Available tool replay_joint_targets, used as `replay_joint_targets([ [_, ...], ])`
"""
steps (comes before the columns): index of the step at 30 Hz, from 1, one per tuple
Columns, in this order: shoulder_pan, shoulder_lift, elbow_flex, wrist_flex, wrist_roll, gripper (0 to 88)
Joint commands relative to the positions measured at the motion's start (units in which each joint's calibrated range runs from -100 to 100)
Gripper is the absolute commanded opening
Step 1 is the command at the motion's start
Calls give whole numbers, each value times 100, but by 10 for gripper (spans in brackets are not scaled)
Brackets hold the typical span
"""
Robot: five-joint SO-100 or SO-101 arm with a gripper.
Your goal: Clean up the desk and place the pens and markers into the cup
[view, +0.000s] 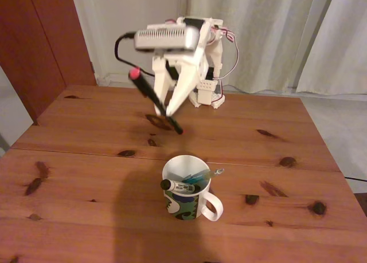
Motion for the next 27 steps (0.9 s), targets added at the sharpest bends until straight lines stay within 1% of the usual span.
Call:
replay_joint_targets([
  [1, -22, 201, -489, -177, 42, 12],
  [6, 2, 697, -642, -203, 27, 12],
  [10, 2, 937, -543, -616, 16, 12],
  [20, 2, 1061, 422, -1330, 6, 12],
  [27, -38, 1036, 1071, -1450, 0, 12],
])
